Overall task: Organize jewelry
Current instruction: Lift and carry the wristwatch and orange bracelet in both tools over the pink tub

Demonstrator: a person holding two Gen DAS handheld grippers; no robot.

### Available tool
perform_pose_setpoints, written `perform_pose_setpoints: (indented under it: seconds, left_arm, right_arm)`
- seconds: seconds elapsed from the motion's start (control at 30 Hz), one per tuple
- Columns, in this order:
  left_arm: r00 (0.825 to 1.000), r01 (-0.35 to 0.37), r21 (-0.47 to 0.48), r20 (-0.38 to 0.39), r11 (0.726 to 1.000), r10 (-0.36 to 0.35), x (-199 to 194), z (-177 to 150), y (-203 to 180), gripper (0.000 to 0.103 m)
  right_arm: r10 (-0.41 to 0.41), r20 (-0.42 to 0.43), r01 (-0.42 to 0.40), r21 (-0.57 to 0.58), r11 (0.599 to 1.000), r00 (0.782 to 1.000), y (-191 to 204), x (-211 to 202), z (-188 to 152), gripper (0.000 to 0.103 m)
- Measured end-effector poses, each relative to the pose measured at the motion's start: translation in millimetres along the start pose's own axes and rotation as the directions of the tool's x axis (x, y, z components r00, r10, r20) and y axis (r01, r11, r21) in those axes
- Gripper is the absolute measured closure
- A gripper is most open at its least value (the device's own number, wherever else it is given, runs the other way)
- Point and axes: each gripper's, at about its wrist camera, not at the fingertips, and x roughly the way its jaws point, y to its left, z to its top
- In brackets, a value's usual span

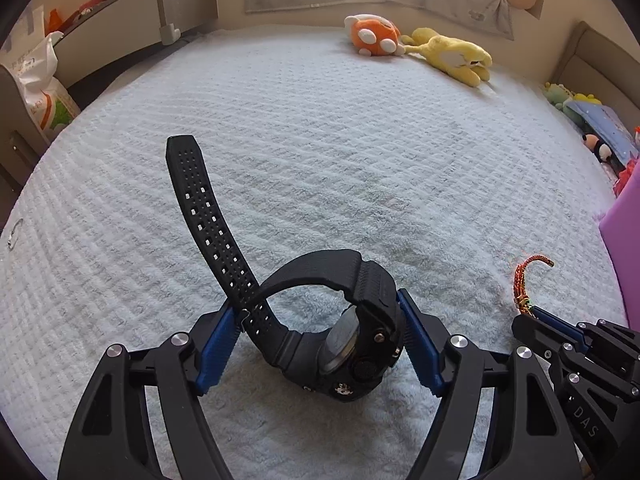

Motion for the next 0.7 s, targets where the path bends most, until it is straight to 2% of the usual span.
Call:
perform_pose_setpoints:
  seconds: [0.37, 0.7]
  left_arm:
    - [1.0, -0.008, -0.008, 0.015, 1.0, 0.008, -50.7, -4.6, 12.7, 0.031]
    - [0.999, 0.009, 0.042, 0.054, 0.999, -0.011, -137.8, 13.1, 5.4, 0.031]
  right_arm:
    - [0.0, 0.018, 0.0, -0.01, 1.0, 1.0, 13.9, -47.6, -6.7, 0.092]
    - [0.008, 0.038, -0.009, 0.019, 1.0, 0.999, 24.3, -138.7, -2.8, 0.092]
